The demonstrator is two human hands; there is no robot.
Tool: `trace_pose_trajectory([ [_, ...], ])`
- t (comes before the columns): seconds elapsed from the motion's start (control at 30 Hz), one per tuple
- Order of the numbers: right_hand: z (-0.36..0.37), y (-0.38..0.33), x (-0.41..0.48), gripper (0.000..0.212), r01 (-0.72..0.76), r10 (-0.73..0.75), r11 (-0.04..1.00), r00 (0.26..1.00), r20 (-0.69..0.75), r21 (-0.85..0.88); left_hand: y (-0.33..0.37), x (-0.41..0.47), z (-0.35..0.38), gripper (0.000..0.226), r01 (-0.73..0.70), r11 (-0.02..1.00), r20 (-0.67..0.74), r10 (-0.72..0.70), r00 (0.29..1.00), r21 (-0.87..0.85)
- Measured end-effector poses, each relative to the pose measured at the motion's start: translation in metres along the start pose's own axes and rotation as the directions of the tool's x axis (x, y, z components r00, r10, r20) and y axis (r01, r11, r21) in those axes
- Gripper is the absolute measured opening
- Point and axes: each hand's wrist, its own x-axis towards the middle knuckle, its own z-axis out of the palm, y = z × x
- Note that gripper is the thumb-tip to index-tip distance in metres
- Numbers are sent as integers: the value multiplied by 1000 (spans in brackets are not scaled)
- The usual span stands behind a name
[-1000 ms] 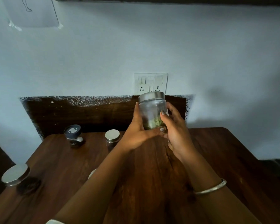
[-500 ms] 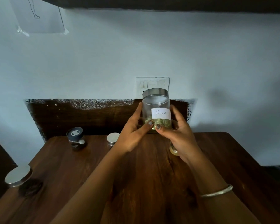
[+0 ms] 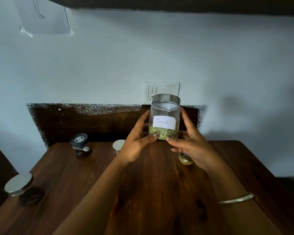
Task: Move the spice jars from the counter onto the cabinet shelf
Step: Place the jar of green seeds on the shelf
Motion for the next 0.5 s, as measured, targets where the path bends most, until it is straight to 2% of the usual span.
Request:
trace_pose_trajectory([
  [0.1,-1,-2,-1,103,26,-27,999,999,-38,-36,-3,-1,2,73,12,1000,9,-12,1000,22],
  [0.3,-4,0,1,108,67,-72,994,996,-53,-90,3,2,1,96,3,992,58,-10,998,123],
  [0.5,-9,-9,11,105,125,-136,980,989,-62,-156,16,14,-3,88,-64,980,76,50,996,191],
])
